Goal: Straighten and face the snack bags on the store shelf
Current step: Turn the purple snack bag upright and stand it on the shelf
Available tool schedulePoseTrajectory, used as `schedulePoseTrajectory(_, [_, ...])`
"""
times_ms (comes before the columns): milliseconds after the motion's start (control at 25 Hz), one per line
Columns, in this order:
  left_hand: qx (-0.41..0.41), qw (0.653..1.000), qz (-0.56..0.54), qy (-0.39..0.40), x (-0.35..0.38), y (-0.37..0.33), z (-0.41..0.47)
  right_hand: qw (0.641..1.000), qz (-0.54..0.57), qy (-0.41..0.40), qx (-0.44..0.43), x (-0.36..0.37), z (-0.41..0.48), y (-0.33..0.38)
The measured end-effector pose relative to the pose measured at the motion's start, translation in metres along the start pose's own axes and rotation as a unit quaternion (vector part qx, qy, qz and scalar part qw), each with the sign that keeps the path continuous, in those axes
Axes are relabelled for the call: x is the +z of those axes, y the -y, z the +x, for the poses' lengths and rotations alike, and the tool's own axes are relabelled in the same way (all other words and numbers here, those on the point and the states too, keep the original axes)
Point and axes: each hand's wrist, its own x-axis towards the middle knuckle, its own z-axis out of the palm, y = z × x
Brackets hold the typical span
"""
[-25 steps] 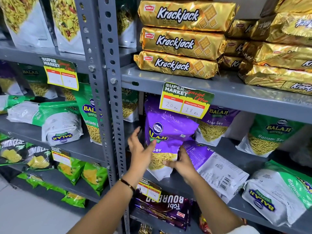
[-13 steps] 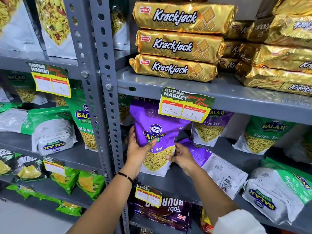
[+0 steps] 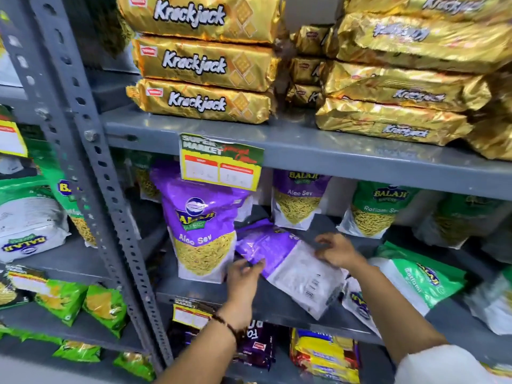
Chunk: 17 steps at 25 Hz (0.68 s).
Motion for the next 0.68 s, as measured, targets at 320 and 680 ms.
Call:
schedulePoseTrajectory(320, [-0.162, 0.984, -0.072, -0.03, 0.046, 0.027, 0.066, 0.975, 0.045, 0.201, 0.084, -0.017, 0.012, -0.019])
schedulePoseTrajectory(680, [0.081, 0.991, -0.082, 0.064, 0.062, -0.018, 0.034, 0.973, 0.202, 0.111, -0.006, -0.011, -0.014, -0.032])
